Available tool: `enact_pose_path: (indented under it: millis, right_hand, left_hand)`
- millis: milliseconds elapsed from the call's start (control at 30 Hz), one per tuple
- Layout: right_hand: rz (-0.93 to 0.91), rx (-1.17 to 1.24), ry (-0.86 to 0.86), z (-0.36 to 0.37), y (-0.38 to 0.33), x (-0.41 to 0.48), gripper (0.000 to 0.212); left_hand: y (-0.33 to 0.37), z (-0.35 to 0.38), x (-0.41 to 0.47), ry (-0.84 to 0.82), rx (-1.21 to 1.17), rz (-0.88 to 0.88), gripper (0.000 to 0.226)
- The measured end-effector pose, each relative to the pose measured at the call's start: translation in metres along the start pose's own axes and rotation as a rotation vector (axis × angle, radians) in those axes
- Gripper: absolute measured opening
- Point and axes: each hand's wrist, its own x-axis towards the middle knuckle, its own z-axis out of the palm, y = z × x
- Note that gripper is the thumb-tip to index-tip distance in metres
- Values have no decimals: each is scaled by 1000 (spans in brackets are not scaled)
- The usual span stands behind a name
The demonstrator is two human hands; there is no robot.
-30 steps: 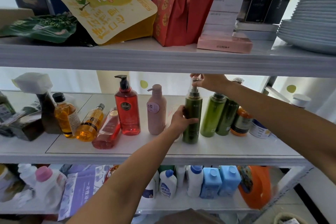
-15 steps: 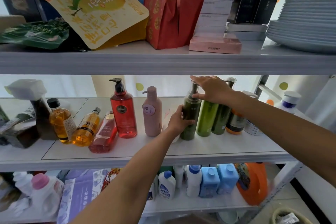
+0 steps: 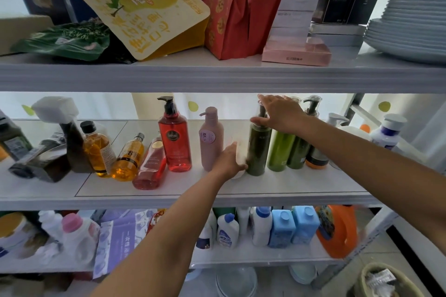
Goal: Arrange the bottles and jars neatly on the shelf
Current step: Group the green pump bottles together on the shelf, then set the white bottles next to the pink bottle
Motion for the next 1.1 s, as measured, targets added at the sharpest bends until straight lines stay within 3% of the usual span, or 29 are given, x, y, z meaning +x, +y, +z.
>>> enact_pose_path:
  millis: [133,233,367,500,633,800,1033,1100]
  right_hand:
    - [-23,-62,-40,-4,-8,7,79]
    - [-52,-134,-16,-8,-22,11,73]
    - [-109,115,-25,10,-61,14,62]
    - [112,563,-157,48,-92,6,56]
    - [366,723,-247,72,-97,4,46]
    - [519,801,-306,89,-101,9,43]
    - [622,838,-438,104,-114,9,46]
    - [596,828,-407,104,-119,11,48]
  left_hand:
    - [-6,12,-21,2,165,-23,66]
    - [-2,15,-33,-31,140,-75,63]
    - [-2,13,-36,6,2,-203,53]
    - [-12,16,-31,57,-178,-321,45]
    - [-18,13,-16,39,-419,-458,42]
    - [-34,13,-3,19,-642,-539,48]
    - [-49,18,18,48,-761,-587,44]
    - [-55,21,23,72,-781,-605,42]
